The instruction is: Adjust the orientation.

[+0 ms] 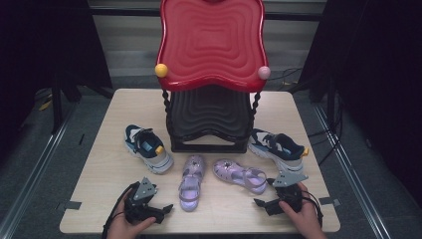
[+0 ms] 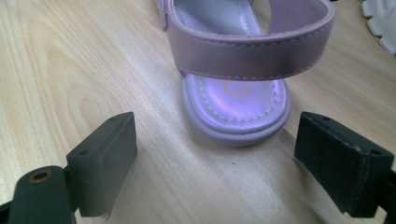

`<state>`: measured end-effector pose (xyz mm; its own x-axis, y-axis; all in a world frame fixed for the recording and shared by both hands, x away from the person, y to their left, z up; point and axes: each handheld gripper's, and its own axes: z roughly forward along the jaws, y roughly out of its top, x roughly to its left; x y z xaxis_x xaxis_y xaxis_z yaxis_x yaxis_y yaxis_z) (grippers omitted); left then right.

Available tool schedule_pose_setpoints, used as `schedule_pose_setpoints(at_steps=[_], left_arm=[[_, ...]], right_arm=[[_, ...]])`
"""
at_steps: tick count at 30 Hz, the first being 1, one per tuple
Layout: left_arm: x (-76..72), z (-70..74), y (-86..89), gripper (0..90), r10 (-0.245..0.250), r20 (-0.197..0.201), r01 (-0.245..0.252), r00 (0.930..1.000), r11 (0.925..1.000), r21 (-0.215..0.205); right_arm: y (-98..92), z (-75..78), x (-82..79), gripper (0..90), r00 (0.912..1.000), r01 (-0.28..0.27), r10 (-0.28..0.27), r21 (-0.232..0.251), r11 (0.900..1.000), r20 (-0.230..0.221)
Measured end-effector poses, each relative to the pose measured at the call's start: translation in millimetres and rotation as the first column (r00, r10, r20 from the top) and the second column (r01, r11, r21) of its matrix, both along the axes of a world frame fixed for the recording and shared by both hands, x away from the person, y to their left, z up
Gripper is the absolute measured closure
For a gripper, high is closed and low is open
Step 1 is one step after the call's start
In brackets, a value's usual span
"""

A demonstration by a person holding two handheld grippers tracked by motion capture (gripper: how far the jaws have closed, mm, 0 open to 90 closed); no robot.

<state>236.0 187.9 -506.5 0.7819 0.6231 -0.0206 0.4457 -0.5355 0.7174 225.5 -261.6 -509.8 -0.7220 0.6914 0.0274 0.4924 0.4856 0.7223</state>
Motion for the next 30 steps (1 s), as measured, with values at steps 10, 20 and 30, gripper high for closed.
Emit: schedule_pose_setpoints(at_steps=[10, 20, 30], left_arm=[[0.0, 0.0, -0.1, 10.8, 0.0, -0.001, 0.0, 1.0, 1.0, -0.001], [-0.1, 0.0, -0.2, 10.7, 0.001, -0.001, -0.001, 1.0, 1.0, -0.001], [-0.1, 0.3, -0.1, 10.8, 0.001, 0.002, -0.001, 1.0, 1.0, 0.002]], right_arm=[[-0.1, 0.1, 0.1, 12.8, 1.0, -0.001, 0.001, 0.0, 1.0, 0.0], [-0.2, 0.1, 0.1, 12.8, 1.0, -0.001, 0.001, 0.0, 1.0, 0.0], [-0.4, 0.2, 0.6, 12.6, 1.0, -0.008, 0.008, 0.0, 1.0, -0.001]])
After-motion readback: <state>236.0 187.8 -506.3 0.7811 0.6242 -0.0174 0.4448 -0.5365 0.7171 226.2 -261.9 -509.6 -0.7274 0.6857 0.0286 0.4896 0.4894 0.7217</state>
